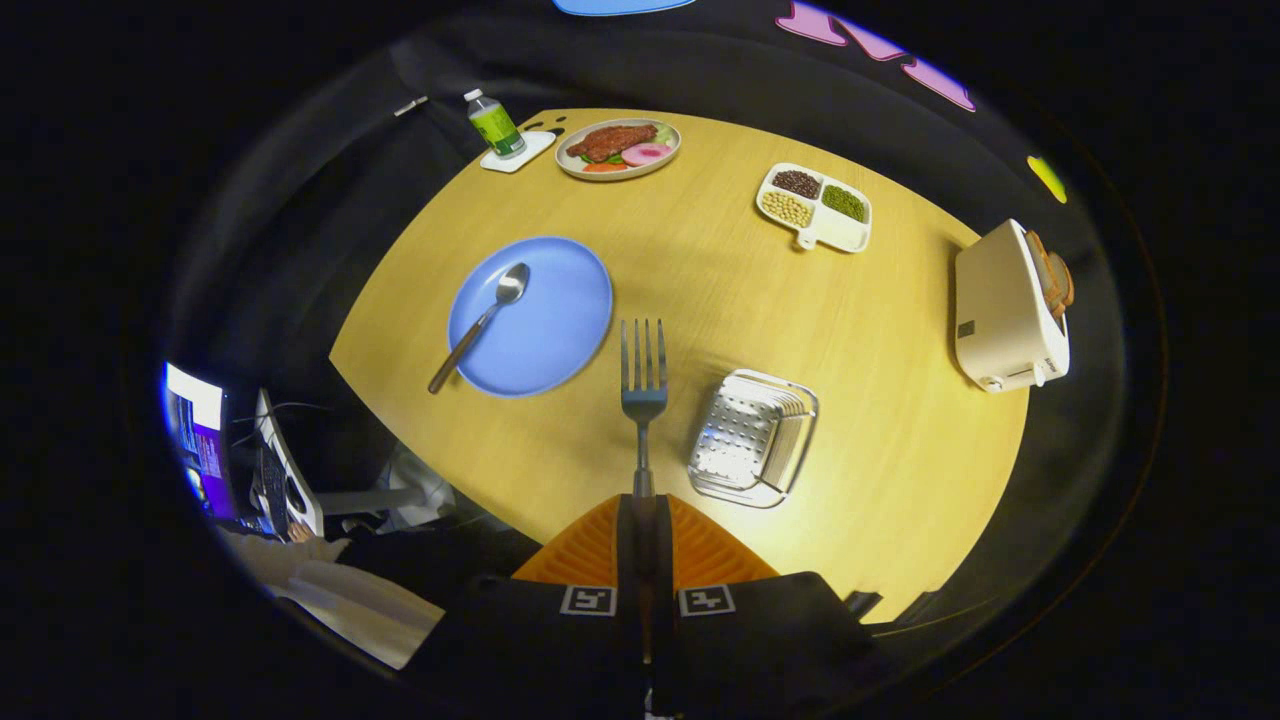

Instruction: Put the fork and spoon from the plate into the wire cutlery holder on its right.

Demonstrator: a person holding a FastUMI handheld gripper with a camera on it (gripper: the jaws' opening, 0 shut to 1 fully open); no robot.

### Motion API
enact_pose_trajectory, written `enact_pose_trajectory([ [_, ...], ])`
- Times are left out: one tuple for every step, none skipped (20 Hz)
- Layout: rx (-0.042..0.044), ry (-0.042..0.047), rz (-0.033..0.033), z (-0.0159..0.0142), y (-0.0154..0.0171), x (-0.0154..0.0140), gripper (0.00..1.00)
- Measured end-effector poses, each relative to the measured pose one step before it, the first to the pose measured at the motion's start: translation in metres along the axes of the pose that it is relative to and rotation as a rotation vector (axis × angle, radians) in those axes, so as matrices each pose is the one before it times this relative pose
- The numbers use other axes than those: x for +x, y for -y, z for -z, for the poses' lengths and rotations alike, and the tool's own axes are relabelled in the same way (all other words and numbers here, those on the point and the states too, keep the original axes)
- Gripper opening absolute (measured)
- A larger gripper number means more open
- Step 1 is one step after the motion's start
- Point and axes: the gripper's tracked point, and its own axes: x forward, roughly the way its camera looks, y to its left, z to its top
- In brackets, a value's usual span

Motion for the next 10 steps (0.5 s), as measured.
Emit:
enact_pose_trajectory([
  [-0.01296,-0.03019,0.01129,0.00685,0.01129,-0.00353,0.08],
  [-0.01373,-0.03031,0.01201,0.00687,0.01002,-0.00255,0.08],
  [-0.01688,-0.03611,0.01161,0.00669,0.00981,-0.0009,0.08],
  [-0.02058,-0.0369,0.00685,0.00542,0.00864,0.00044,0.08],
  [-0.01691,-0.03554,0.00479,0.0046,0.00675,0.00071,0.08],
  [-0.01769,-0.04197,0.00115,0.00394,0.00554,0.00325,0.08],
  [-0.0137,-0.03658,0.0012,0.00141,0.00401,0.00409,0.08],
  [-0.01777,-0.04229,-0.00099,0.00176,0.00381,0.00326,0.08],
  [-0.0214,-0.03246,-0.00219,-0.00165,0.00203,0.00507,0.08],
  [-0.01969,-0.03202,0.0037,-0.00248,0.00224,0.00508,0.08],
])
